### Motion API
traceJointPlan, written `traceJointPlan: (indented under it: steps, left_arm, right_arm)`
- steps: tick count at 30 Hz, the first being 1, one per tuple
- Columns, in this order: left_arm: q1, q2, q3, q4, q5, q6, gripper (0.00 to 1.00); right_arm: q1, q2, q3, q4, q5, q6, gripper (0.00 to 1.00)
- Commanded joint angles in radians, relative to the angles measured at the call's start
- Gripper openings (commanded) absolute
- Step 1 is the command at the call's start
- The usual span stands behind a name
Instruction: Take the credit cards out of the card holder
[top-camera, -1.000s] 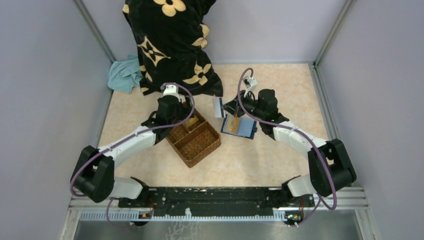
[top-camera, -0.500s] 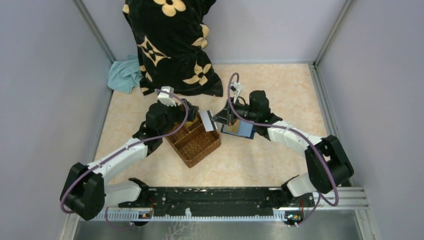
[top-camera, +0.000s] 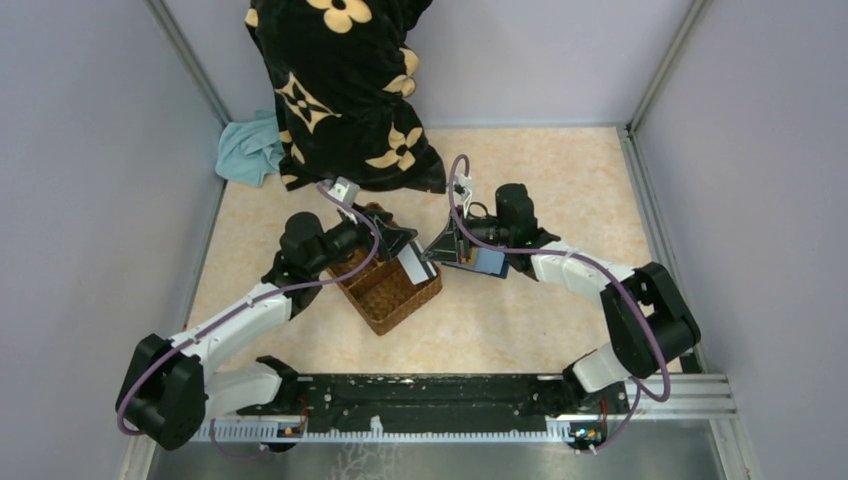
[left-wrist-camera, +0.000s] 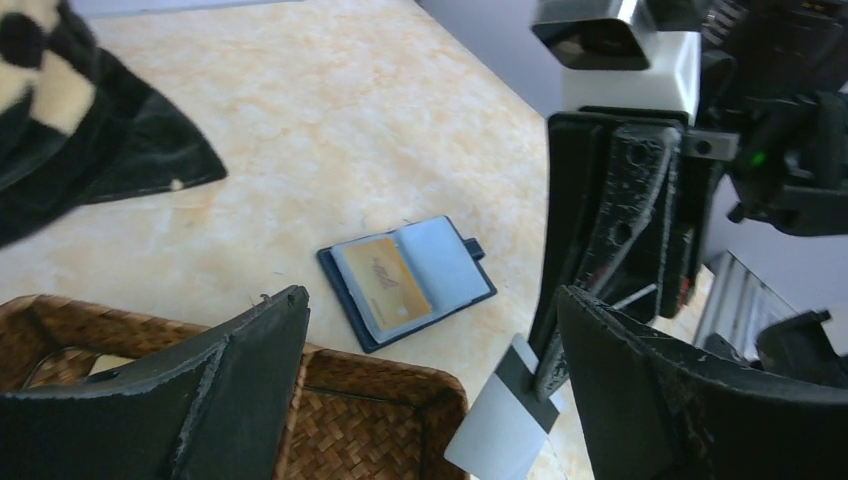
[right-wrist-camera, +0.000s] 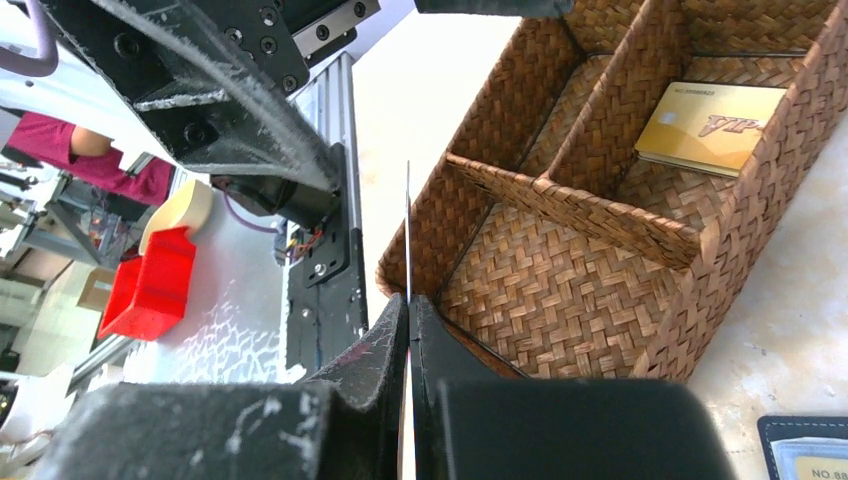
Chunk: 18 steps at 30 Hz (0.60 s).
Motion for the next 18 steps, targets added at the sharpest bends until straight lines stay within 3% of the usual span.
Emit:
traceJointPlan:
  steps: [1,10,12,17,18]
  left_arm:
    - [0.005,-0.001,-0.006,0.066,0.162,0.026,0.98]
    - [0.006,-0.042,-0.027,-0.008,0.276,0.054,0.95]
    - [0.006,-0.047,-0.029,-0.029,0.300,0.058,0.88]
    - [0.005,-0.048,-0.054,-0.016,0.309,0.043,0.55]
    - [0.006,-0.049,-0.061,-0.006,0.313,0.040,0.52]
  right_arm:
    - [0.005,0.000,0.025,0.052,-0.064,-0.022,0.00]
    - [0.003,-0.034,0.018,0.068,-0.062,-0.026,0.00]
    - [0.004,-0.036,0.018,0.076,-0.062,-0.022,0.00]
    - [0.004,-0.036,0.013,0.096,-0.063,-0.006,0.00]
    - [0.004,-0.037,0.013,0.096,-0.064,-0.005,0.00]
